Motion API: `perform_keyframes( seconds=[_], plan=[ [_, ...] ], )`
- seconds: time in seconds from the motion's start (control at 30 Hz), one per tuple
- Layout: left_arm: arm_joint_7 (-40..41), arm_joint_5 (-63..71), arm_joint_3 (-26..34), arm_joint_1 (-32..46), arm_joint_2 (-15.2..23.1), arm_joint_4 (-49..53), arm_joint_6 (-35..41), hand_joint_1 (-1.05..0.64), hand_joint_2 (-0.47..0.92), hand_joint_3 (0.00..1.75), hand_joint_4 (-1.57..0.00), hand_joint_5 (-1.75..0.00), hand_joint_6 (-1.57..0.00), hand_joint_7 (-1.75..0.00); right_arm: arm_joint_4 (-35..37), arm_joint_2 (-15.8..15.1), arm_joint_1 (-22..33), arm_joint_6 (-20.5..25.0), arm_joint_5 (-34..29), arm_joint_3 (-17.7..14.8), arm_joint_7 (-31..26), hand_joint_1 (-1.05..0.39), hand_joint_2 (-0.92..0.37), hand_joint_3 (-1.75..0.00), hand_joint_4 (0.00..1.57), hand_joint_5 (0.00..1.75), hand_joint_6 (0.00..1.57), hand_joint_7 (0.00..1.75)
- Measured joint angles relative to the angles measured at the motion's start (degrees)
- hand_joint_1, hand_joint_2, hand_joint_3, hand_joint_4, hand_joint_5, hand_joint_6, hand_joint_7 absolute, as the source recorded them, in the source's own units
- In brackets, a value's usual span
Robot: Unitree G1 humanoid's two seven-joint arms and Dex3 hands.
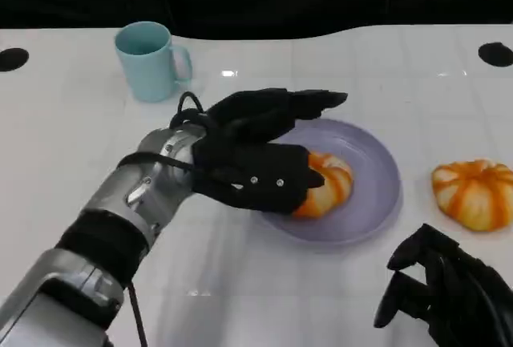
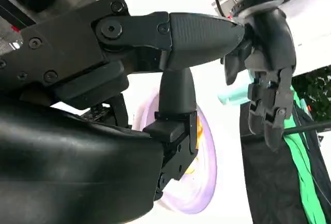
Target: Grasp the bread from the table and place it into the plate.
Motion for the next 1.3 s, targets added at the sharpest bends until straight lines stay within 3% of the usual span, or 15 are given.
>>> perform_keyframes(
  seconds=[0.27, 0.33, 0.37, 0.47, 0.67, 0.77, 0.97, 1.0, 1.1, 1.3],
  plan=[
    [-4.08, -11.76, 6.36, 7.75, 0.3, -5.32, -3.43, -0.86, 0.92, 0.43, -0.16, -0.3, -0.23, -0.07, -0.04, 0.21, 0.04, -0.02, 0.11, 0.0, -0.03, -0.53, -0.92, -0.46, 0.62, 1.75, 0.4, 1.7],
    [-4.47, -13.52, 7.55, 8.88, 0.31, -6.05, -3.79, -0.82, 0.92, 0.41, -0.11, -0.64, -0.32, -0.09, -0.04, 0.27, 0.01, -0.03, 0.11, 0.02, -0.03, -0.53, -0.92, -0.46, 0.63, 1.75, 0.41, 1.7],
    [-4.61, -14.75, 8.17, 9.77, 0.28, -6.94, -3.89, -0.77, 0.92, 0.36, -0.15, -0.88, -0.41, -0.14, -0.03, 0.3, 0.02, -0.03, 0.1, 0.01, -0.03, -0.53, -0.92, -0.46, 0.63, 1.75, 0.41, 1.7],
    [-5.25, -19.91, 10.77, 14.03, -0.84, -10.67, -4.47, -0.71, 0.92, 0.33, -0.23, -1.13, -0.53, -0.22, -0.04, 0.34, 0.0, 0.01, 0.09, 0.01, -0.03, -0.53, -0.92, -0.47, 0.63, 1.75, 0.42, 1.7],
    [-6.99, -27.67, 13.63, 21.05, -3.35, -15.31, -4.3, -0.61, 0.92, 0.27, -0.38, -1.22, -0.65, -0.33, -0.32, 0.38, 0.02, 0.13, 0.06, 0.05, -0.16, -0.51, -0.92, -0.48, 0.63, 1.75, 0.42, 1.7],
    [-7.36, -30.39, 14.56, 23.96, -4.24, -18.89, -3.06, -0.58, 0.92, 0.27, -0.44, -1.23, -0.61, -0.54, -0.5, 0.37, 0.03, 0.12, 0.02, 0.1, -0.17, -0.51, -0.92, -0.49, 0.64, 1.75, 0.43, 1.71],
    [-7.35, -32.15, 15.13, 27.34, -4.88, -23.33, 0.16, -0.57, 0.92, 0.28, -0.45, -1.23, -0.59, -0.6, -0.54, 0.37, 0.04, 0.12, 0.01, 0.12, -0.18, -0.51, -0.92, -0.49, 0.65, 1.75, 0.42, 1.72],
    [-7.35, -32.16, 15.23, 27.33, -4.88, -23.55, 0.43, -0.59, 0.92, 0.29, -0.52, -1.42, -0.61, -0.9, -0.54, 0.37, 0.04, 0.12, 0.02, 0.13, -0.18, -0.51, -0.92, -0.49, 0.65, 1.75, 0.42, 1.72],
    [-6.87, -35.19, 16.38, 32.1, -6.29, -29.87, 3.78, -0.58, 0.92, 0.34, -0.58, -1.6, -0.58, -1.22, -0.65, 0.4, 0.19, 0.08, 0.01, 0.09, -0.17, -0.52, -0.92, -0.48, 0.65, 1.75, 0.43, 1.72],
    [-8.85, -41.87, 17.65, 41.08, -6.83, -37.95, 9.23, -0.61, 0.92, 0.37, -0.62, -1.64, -0.59, -1.34, -0.88, 0.38, 0.29, 0.12, -0.02, 0.15, -0.17, -0.53, -0.92, -0.47, 0.64, 1.75, 0.43, 1.71]
  ],
)
